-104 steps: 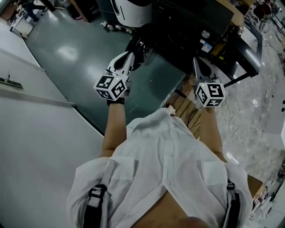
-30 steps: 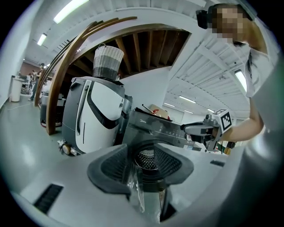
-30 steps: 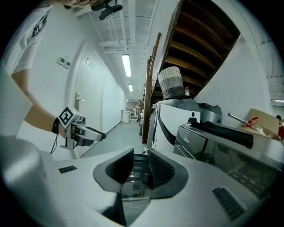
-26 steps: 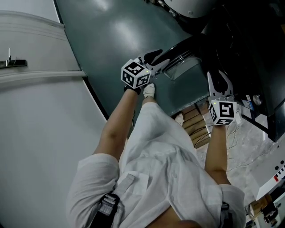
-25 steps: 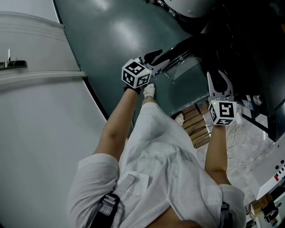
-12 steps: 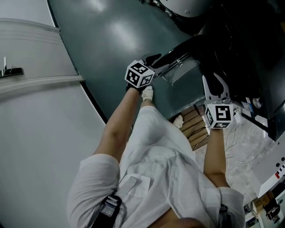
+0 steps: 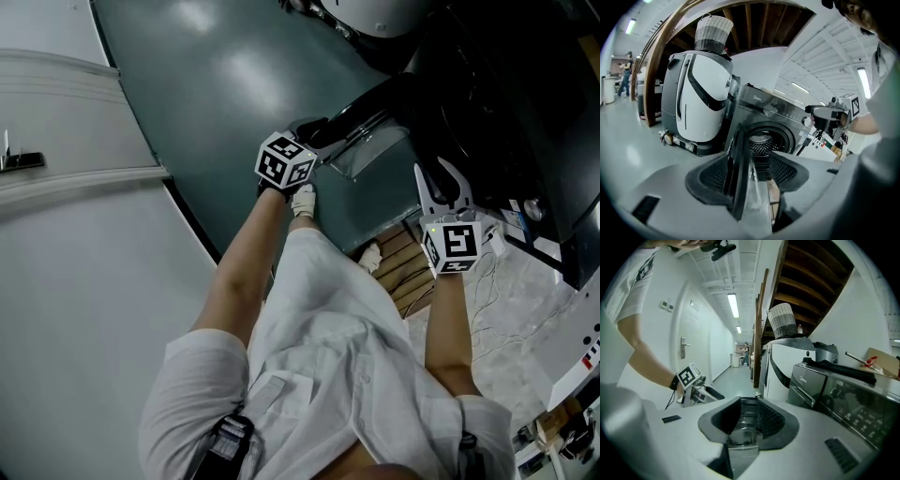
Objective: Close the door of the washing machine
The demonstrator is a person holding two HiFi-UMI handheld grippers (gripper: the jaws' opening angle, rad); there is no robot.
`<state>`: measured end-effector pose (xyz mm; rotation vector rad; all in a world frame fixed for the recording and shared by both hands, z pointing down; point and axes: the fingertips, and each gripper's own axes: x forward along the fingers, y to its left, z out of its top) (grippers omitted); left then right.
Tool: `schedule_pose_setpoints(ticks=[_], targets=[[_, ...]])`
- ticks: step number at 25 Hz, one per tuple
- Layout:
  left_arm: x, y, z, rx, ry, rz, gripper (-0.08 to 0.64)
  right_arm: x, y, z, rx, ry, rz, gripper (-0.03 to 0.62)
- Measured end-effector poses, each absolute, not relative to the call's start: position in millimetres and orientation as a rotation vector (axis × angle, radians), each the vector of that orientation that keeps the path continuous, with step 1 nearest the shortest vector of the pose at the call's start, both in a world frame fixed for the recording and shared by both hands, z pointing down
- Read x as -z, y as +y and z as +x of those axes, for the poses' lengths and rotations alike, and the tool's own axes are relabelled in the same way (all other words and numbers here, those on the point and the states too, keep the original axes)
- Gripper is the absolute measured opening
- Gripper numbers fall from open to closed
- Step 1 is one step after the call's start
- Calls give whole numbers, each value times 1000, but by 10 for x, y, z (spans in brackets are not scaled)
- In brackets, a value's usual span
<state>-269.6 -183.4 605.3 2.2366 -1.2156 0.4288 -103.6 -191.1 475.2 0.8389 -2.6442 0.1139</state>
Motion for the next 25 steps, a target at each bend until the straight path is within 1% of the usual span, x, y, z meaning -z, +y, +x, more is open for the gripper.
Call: schedule_pose_setpoints(ticks=[10,25], targets=[[-6033,-1639,-2305,-438,-1153,2243,270,-4710,-1787,-746,-129,-2650,868,128],[-6037,-1488,-1168,-446,-974,2327,268,-4658,-1680,99,-132,-2610,994,129]])
